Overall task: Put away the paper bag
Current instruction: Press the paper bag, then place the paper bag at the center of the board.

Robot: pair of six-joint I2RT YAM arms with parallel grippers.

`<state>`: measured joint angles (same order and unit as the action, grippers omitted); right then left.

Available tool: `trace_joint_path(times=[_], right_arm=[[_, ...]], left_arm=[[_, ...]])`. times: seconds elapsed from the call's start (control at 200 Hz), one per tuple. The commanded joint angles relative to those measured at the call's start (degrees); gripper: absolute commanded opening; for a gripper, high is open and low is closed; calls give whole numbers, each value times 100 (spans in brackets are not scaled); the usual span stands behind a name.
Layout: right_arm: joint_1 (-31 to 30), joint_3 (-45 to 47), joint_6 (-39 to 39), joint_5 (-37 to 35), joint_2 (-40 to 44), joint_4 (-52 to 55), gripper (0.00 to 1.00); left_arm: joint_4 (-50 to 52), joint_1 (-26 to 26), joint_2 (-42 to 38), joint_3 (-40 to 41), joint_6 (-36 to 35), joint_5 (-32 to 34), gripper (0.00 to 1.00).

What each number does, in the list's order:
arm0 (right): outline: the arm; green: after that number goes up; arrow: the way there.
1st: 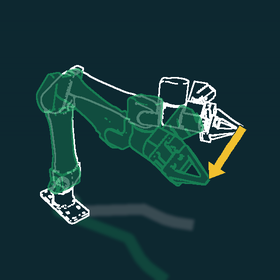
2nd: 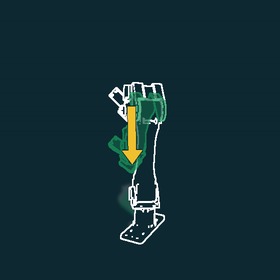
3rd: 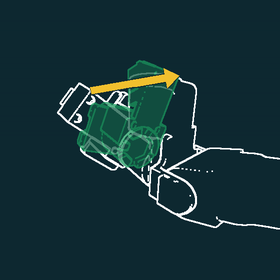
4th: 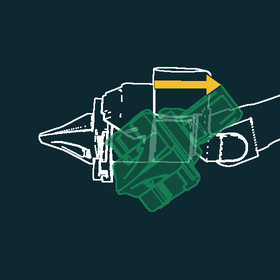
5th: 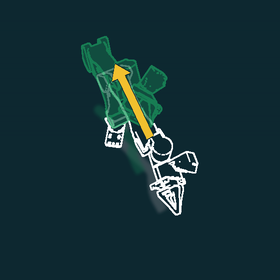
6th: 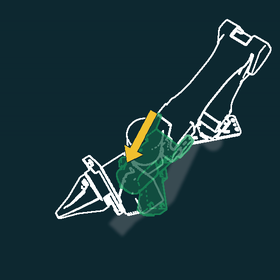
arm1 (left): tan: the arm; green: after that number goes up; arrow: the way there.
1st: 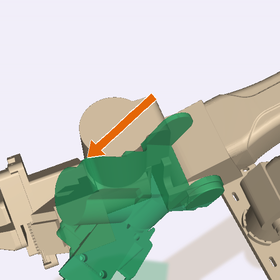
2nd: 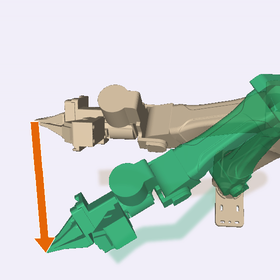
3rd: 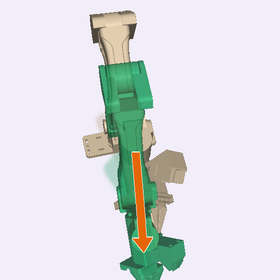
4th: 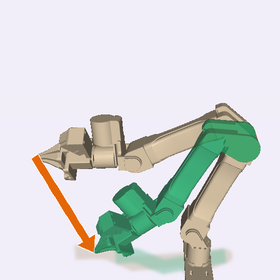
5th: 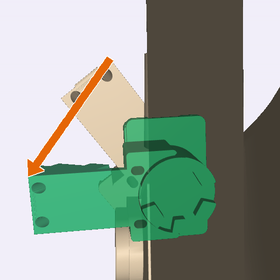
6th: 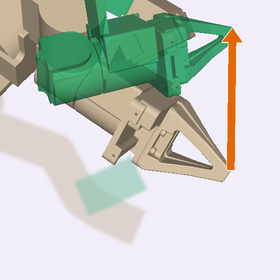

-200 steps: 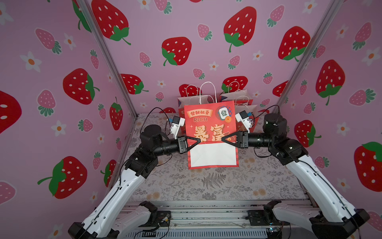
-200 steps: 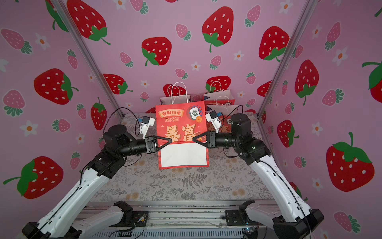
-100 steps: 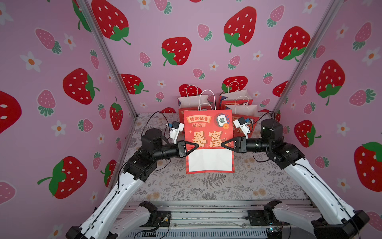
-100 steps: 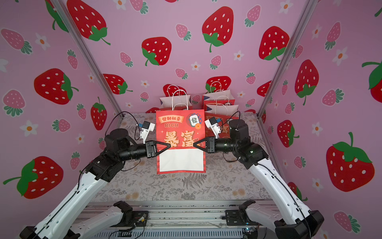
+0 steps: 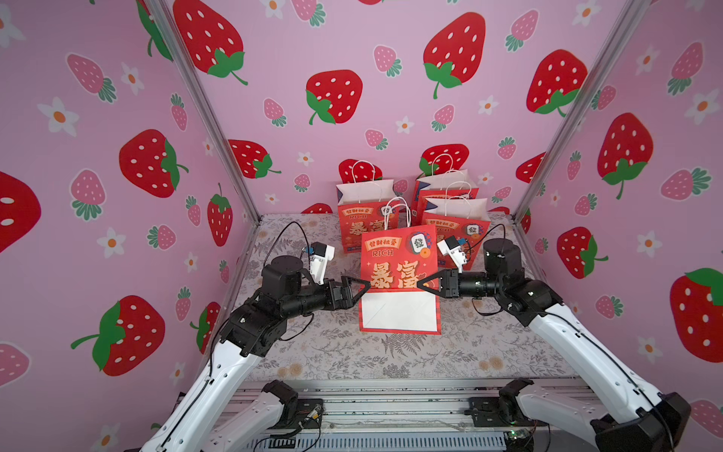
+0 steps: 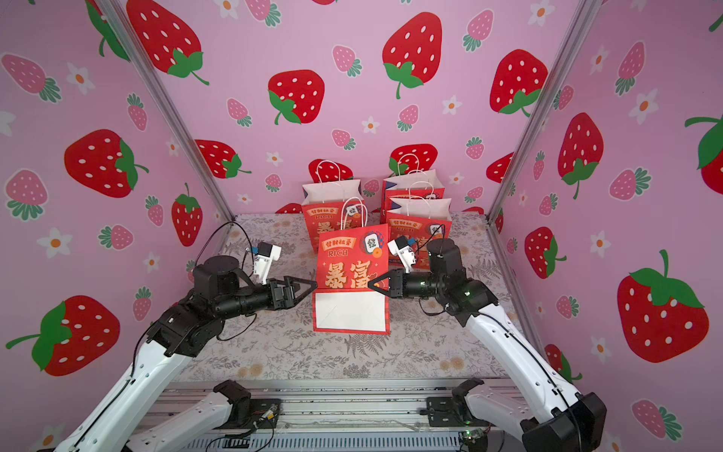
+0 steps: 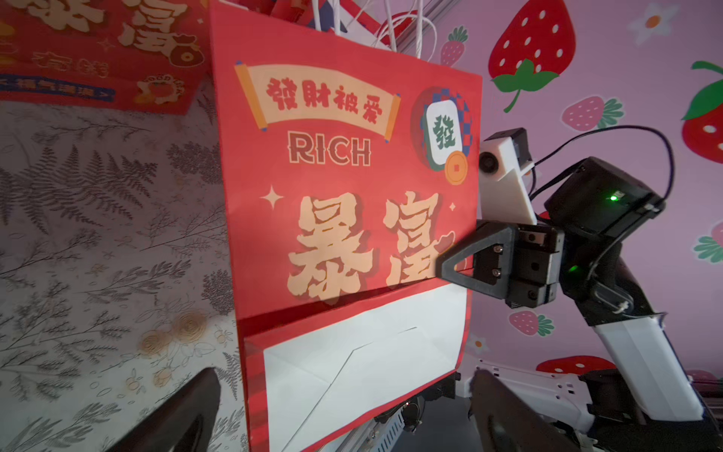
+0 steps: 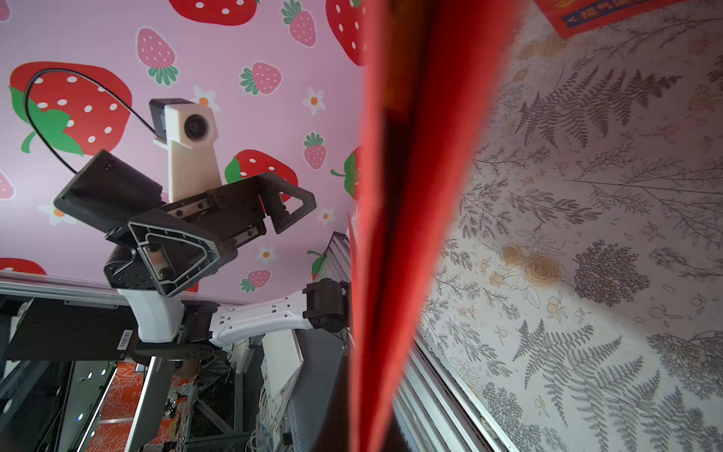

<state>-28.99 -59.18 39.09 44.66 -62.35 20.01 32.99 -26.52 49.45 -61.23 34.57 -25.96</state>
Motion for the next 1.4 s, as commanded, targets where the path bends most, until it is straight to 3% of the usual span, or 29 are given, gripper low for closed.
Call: trace_joint_path(times=[0.0,0.355,0.76,0.94,1.051,1.176,1.396], right_arm=[[-52,248,80,-229,139,-232,0],[-147,972,547,-673,-55,-849,0],[-1257,1202,965,-1690,-1461,-2484,0],[-1874,758,1113,-2140,-2323,-2836,0],[-2214,252,1164,-2312,-2883,-2886,0],[-2467,-285,1369,-2428,-3558,-3116,0],[-2645,-1320,1663,-2429,-4702,-3284,0]], left_arm=[[658,7,-173,-216,-329,886,100],[-393,-11,-1218,1108,198,1979,100],[-1764,-196,-1458,1644,-185,2736,99],[-1744,-200,-1958,1565,-495,3394,99],[-2345,-195,-2897,2460,-408,3235,100],[-2455,-187,-3836,3115,-433,3634,100],[-2270,-187,-3191,2787,-720,3286,99]])
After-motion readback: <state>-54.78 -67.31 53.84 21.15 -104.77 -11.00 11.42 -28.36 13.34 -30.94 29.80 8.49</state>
